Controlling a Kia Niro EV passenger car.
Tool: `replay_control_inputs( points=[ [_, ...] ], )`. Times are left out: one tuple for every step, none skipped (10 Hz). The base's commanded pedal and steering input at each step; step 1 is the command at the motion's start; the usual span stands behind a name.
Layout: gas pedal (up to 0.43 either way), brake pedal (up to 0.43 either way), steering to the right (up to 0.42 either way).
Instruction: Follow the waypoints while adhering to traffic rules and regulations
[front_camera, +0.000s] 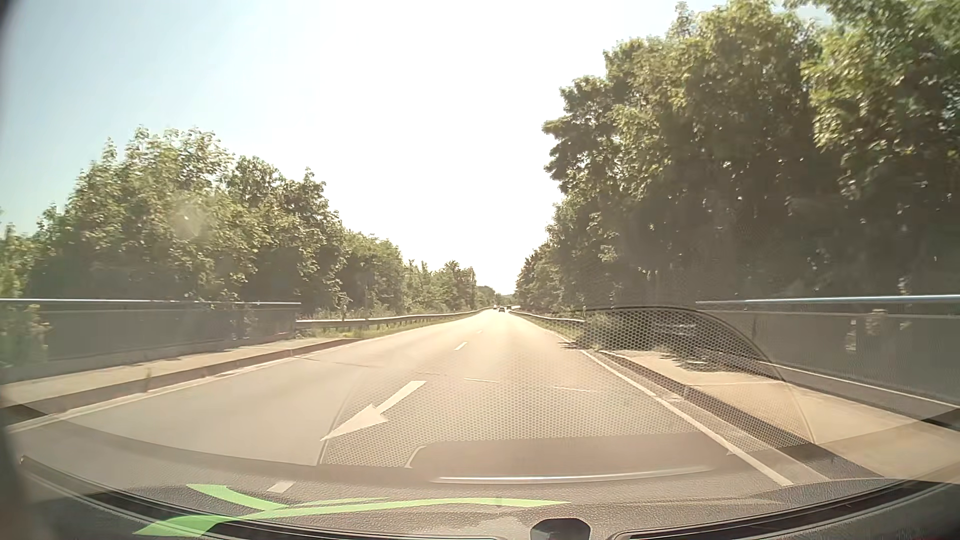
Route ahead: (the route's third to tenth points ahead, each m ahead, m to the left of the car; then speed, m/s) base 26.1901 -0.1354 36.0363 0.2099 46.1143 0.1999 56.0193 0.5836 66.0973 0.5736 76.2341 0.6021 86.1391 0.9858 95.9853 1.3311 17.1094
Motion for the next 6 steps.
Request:
replay_control_inputs(
  points=[
    [0.248, 0.0, -0.004],
    [0.26, 0.0, -0.005],
    [0.26, 0.0, -0.004],
    [0.26, 0.0, -0.003],
    [0.26, 0.0, -0.004],
    [0.26, 0.0, -0.003]
  ],
)
